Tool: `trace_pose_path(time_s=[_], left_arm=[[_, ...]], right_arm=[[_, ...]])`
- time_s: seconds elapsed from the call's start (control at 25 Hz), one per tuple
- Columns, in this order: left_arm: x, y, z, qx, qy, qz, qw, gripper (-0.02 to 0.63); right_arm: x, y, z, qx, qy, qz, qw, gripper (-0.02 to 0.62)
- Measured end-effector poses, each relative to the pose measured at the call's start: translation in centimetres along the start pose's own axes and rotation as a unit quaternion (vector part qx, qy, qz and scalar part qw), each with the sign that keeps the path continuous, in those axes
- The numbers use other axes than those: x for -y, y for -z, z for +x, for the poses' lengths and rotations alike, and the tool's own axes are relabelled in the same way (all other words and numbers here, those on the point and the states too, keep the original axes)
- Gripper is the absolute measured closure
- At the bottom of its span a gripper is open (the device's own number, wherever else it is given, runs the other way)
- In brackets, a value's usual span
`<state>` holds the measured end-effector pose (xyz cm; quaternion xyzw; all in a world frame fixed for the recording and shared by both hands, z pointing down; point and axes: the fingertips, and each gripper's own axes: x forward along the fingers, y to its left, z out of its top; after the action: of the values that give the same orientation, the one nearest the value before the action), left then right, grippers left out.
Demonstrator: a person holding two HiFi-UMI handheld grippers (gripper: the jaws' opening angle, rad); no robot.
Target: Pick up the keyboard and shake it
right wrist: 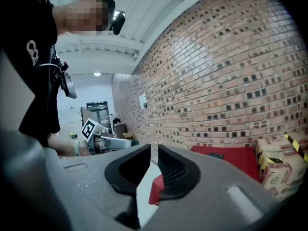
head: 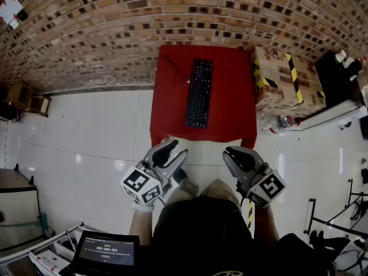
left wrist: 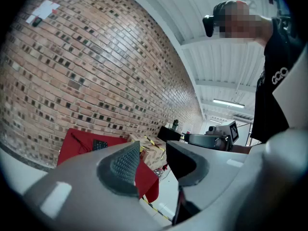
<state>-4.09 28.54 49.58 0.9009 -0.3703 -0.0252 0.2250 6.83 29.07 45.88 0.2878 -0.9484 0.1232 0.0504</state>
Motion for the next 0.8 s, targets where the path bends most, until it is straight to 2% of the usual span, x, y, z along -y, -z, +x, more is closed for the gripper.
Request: trace_pose_path(time_s=[0.28,0.48,0.6,0.72,0.8], left_arm=[[-7.7,2.5,4.1,-0.044,-0.011,-0.052,0.9976,0.413],[-12.8,5.6,8.8,-0.085,-0.011,-0.114,0.9898,0.379],[-16.3,9.2,11.9,-0.145,0.003,-0.166,0.9753,0.351],[-19.5,12.9,15.0,-0.213,0.010,-0.212,0.9537,0.351],[-21.7,16.1,16.3,-0.266,0.008,-0.240,0.9336,0.337]], right_arm=[[5.5,1.5,3.1,-0.029,0.010,0.025,0.999,0.559],[11.3,3.5,5.9,-0.054,0.004,0.046,0.997,0.560],[14.7,3.7,8.8,-0.069,-0.022,0.051,0.996,0.560],[18.9,4.8,11.1,-0.089,-0.045,0.060,0.993,0.560],[21.8,5.4,12.2,-0.103,-0.055,0.067,0.991,0.560]])
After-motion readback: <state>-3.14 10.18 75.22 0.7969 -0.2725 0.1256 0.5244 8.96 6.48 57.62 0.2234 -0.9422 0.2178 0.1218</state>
